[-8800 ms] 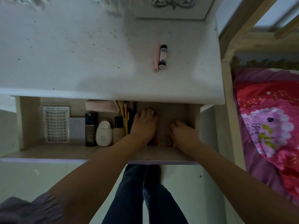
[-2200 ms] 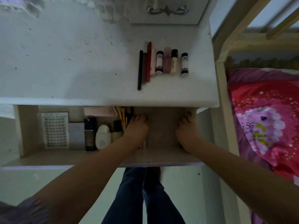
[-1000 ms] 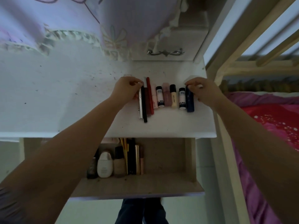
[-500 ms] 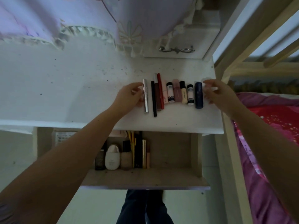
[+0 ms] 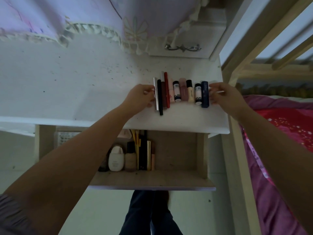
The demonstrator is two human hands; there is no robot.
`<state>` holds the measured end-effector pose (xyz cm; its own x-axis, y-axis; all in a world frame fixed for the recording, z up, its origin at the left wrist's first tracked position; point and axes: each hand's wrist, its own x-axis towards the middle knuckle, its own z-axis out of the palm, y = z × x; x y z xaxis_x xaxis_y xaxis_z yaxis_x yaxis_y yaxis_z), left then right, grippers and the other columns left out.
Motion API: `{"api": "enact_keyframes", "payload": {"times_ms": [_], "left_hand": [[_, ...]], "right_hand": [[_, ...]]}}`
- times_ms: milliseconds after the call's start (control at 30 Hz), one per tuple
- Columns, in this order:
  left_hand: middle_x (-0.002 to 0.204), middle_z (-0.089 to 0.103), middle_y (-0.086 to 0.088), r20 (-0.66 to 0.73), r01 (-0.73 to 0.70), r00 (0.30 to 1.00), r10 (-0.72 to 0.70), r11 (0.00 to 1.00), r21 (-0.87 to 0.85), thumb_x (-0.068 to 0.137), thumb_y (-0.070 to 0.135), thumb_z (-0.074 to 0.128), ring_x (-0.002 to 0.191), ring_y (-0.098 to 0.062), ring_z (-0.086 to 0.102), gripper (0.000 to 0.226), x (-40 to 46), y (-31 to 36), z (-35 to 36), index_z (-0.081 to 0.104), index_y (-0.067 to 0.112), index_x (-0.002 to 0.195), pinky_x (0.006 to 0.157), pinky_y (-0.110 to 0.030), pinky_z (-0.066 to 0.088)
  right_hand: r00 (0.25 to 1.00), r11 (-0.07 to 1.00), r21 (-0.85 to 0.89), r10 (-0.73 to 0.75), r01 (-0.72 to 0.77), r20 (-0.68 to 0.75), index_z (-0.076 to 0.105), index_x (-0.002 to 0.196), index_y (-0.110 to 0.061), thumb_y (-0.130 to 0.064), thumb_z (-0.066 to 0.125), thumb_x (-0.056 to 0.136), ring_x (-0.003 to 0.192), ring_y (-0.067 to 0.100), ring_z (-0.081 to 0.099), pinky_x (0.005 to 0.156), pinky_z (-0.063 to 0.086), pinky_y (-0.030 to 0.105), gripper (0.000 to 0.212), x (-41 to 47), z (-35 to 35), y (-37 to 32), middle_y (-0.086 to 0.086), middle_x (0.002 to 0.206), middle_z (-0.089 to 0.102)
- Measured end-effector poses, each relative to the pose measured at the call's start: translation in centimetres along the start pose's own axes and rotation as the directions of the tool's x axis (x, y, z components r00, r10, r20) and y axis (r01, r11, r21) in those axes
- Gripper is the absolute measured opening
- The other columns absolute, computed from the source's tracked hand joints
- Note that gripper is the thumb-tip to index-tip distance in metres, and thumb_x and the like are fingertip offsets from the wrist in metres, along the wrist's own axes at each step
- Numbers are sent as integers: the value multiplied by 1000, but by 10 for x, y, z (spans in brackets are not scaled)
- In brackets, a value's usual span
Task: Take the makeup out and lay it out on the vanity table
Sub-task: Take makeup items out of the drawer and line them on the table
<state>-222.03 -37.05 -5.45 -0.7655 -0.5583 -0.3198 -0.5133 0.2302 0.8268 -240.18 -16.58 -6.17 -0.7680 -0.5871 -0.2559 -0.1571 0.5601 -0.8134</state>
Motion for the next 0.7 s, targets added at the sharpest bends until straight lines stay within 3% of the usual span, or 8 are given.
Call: {"api": "enact_keyframes", "payload": {"times_ms": [133,200,300,367,400,467,533,700], "left_hand": [[107,56,-2,-47,-20,999,23,997,73,98,13,44,86,-12,60,37,-12,-5,-5,48,12,135,69,-13,48],[104,56,0,-139,-137,978,156,981,134,96,11,45,78,-6,57,30,-34,-15,-8,57,12,124,68,-13,48],[82,52,15,-119,-339,922,370,915,217,92,3,50,69,4,51,18,-87,-51,1,64,11,101,65,-10,43],[87,57,12,59,-319,946,318,890,326,91,4,52,74,3,52,20,-109,-82,17,65,12,103,71,-15,44],[96,61,4,133,-274,961,241,872,405,93,7,50,82,-4,56,23,-111,-97,27,65,13,110,76,-21,45],[118,58,-6,177,-160,981,78,843,514,95,11,45,99,-22,58,32,-100,-119,45,58,14,125,80,-27,44],[132,48,-13,186,-120,982,17,822,556,94,11,43,107,-33,55,39,-85,-133,59,50,12,132,81,-36,47],[137,36,-15,243,-172,970,-22,645,745,97,14,36,116,-33,47,42,-74,-151,82,36,10,139,77,-39,46]], "right_hand": [[1000,1000,25,19,-18,-18,50,128,-6,-5,49,94,85,11,58,86,52,35,34,-13,-3,-7,7,108,54],[994,999,-23,-51,49,-94,51,127,-8,-9,49,95,95,17,60,87,53,34,32,-31,-4,-9,7,111,56],[963,954,-178,-258,240,-84,57,115,-13,-11,51,95,83,5,58,73,46,9,21,-89,18,-8,0,101,62],[950,926,-219,-283,306,132,62,109,-16,-12,54,93,82,1,57,75,46,11,18,-123,58,1,-4,96,63],[928,907,-260,-264,332,264,63,111,-14,-14,54,93,87,8,60,81,48,19,20,-131,83,10,1,101,65],[884,902,-339,-88,266,459,55,128,-11,-16,50,96,106,22,59,92,43,28,33,-130,130,34,10,121,61],[884,909,-376,20,178,467,45,136,-7,-13,43,98,113,30,55,96,41,32,39,-116,164,49,16,129,56],[887,894,-402,9,200,462,58,118,-5,-9,42,95,113,31,50,95,42,36,28,-99,203,66,17,119,56]]}}
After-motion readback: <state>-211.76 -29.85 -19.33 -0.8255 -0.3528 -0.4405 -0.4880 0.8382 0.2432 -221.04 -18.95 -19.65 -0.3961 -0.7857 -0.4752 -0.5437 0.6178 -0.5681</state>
